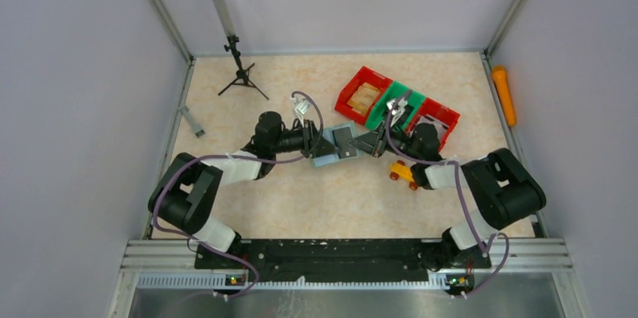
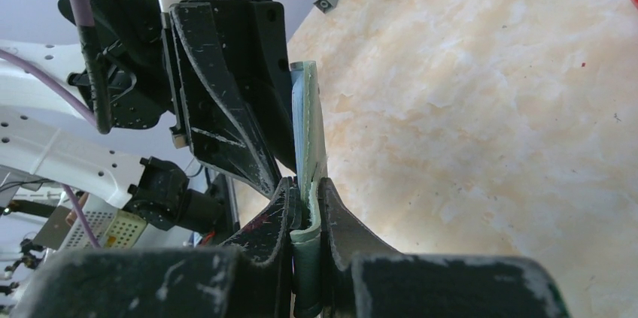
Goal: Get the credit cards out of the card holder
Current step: Remove the credit card from the card holder.
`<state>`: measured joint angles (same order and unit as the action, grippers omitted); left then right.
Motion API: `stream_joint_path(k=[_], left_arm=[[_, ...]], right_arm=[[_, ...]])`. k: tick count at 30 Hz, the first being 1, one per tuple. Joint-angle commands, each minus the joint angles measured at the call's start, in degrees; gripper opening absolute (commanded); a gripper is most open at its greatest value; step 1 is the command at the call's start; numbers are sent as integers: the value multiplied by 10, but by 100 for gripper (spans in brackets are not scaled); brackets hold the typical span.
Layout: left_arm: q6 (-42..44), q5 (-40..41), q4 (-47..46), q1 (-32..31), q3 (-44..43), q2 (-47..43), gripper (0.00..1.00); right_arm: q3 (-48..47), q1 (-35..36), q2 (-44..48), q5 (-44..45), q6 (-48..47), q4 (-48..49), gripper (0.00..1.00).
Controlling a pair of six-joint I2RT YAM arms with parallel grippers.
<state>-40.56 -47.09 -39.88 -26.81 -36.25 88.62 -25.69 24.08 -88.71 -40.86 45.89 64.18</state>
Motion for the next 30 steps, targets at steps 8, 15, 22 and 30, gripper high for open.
stream_joint_path(k=[8,15,22,30], left_arm=[[-48,-41,-114,2,-1,5,19],[-57,-33,-115,19,6,10,0],[-62,-23,-115,37,17,3,0],[0,41,15,45,4,-16,2]], right_arm=[[-37,19,-28,-55,31,89,0],[-41,19,-22,-47,14,60,19],[-42,19,-19,-38,8,43,6],[-49,17,-6,-1,-25,-28,0]])
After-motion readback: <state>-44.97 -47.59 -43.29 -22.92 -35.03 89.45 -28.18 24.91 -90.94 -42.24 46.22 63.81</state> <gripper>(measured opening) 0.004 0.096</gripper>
